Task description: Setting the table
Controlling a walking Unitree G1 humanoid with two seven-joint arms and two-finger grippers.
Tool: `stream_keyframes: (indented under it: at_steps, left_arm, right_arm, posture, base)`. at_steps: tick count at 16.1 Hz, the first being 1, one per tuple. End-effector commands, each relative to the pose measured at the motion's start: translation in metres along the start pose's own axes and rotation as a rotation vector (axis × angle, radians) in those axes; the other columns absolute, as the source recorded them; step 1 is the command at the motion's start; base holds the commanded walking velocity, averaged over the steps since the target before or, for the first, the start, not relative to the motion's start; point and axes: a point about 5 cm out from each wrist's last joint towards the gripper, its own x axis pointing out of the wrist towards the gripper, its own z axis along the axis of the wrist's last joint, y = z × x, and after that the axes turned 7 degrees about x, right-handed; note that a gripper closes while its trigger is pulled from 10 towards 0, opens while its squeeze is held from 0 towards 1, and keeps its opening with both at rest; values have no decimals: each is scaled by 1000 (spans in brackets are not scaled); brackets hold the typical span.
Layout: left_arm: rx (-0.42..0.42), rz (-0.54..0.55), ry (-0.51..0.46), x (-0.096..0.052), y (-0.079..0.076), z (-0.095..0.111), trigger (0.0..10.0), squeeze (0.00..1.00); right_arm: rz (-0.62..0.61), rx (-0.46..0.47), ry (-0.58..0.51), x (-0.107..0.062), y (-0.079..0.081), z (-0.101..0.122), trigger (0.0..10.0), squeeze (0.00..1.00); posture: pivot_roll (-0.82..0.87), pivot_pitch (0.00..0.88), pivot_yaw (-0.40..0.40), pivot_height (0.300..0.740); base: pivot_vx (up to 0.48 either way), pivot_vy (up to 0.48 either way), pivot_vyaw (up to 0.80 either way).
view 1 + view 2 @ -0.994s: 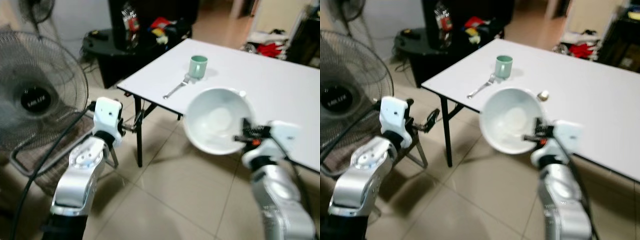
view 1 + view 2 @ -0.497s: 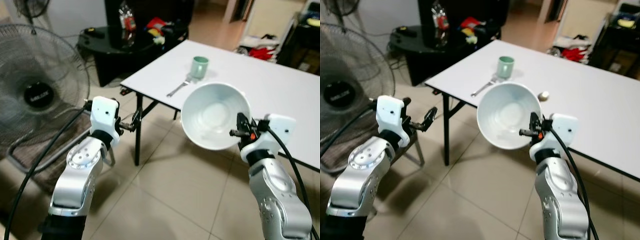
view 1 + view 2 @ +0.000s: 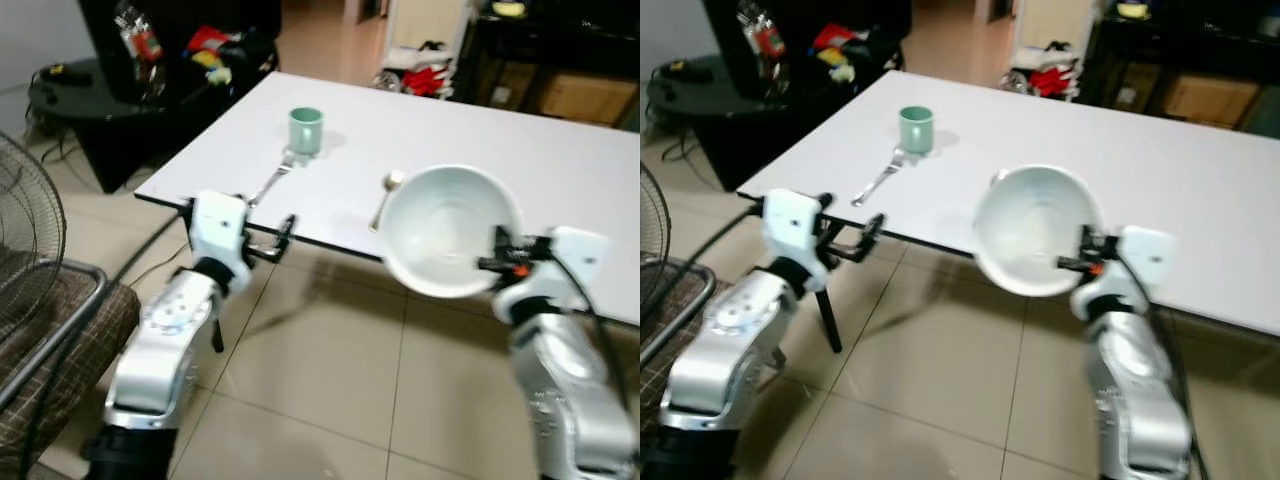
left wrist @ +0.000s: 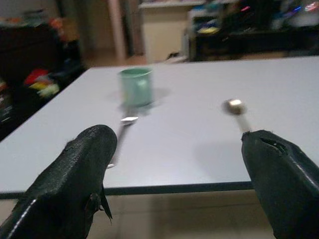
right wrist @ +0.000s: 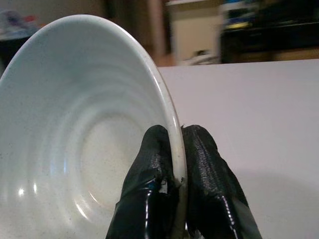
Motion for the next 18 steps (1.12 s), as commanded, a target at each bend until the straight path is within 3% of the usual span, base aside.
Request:
stream_keyframes:
  at_steps: [1,18]
  left_arm:
    - [0,-6,-2,2,-2,1,10000,0]
    - [4,-33,-11,6,-6,2,10000,0]
  right_arm:
    - [17,4,-35,1,1,8,10000,0]
    - [26,0,-26,0,1,6,10000,0]
  posture:
    - [-43,0,-30,740]
    - [-51,0,-40,740]
  base:
    - [337,0,0]
    - [331,0,0]
